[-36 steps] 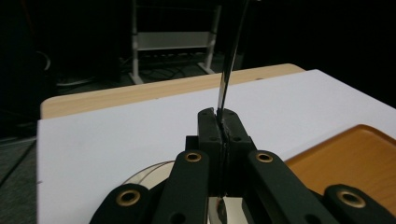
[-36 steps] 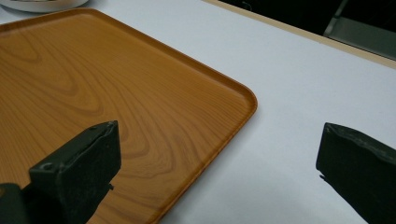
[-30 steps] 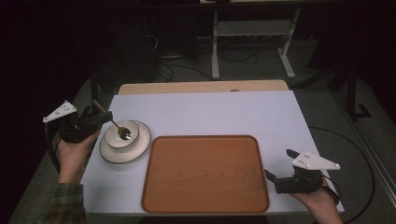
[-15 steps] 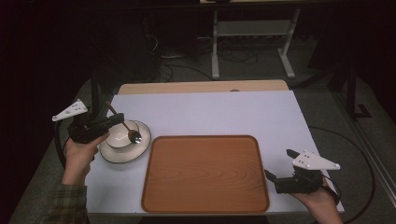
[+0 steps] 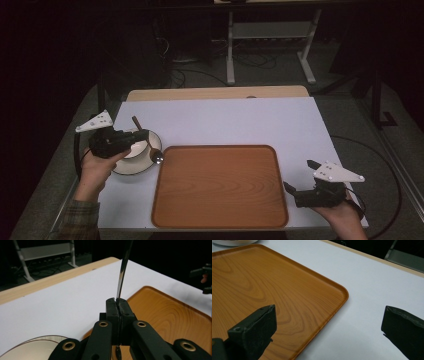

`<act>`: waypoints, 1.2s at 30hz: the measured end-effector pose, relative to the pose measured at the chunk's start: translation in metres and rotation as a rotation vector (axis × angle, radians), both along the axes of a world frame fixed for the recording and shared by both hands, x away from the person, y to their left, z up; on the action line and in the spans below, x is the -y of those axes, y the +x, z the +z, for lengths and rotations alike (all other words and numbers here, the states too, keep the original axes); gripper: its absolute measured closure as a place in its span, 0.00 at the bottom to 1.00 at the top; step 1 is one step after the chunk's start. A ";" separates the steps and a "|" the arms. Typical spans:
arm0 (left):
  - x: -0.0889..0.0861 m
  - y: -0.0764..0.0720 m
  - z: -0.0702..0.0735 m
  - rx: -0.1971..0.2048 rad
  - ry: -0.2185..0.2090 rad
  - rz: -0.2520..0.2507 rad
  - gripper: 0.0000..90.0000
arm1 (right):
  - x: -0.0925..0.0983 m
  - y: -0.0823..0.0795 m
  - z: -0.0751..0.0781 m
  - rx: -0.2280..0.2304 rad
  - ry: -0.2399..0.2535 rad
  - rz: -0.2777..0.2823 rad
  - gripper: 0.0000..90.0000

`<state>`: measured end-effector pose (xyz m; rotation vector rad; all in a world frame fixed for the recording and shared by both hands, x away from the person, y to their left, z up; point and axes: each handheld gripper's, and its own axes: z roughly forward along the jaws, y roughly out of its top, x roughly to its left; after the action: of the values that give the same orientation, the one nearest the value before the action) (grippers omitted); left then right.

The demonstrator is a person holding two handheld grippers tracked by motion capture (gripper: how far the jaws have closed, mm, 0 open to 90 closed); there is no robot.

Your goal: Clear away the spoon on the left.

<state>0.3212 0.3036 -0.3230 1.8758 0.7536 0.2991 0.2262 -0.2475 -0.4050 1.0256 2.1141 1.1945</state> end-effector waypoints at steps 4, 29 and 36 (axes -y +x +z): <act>0.008 -0.003 -0.004 -0.016 0.024 -0.027 0.99 | 0.000 0.000 0.000 0.002 0.002 -0.002 0.00; 0.040 -0.010 -0.039 -0.101 0.166 -0.101 0.99 | 0.001 0.000 0.000 0.005 0.002 -0.004 0.00; 0.051 -0.010 -0.044 -0.105 0.176 -0.125 0.98 | 0.001 0.000 0.000 0.005 0.001 -0.003 0.00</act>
<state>0.3110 0.2522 -0.3670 2.1087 0.6947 0.1931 0.2261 -0.2481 -0.4049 1.0249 2.1071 1.1959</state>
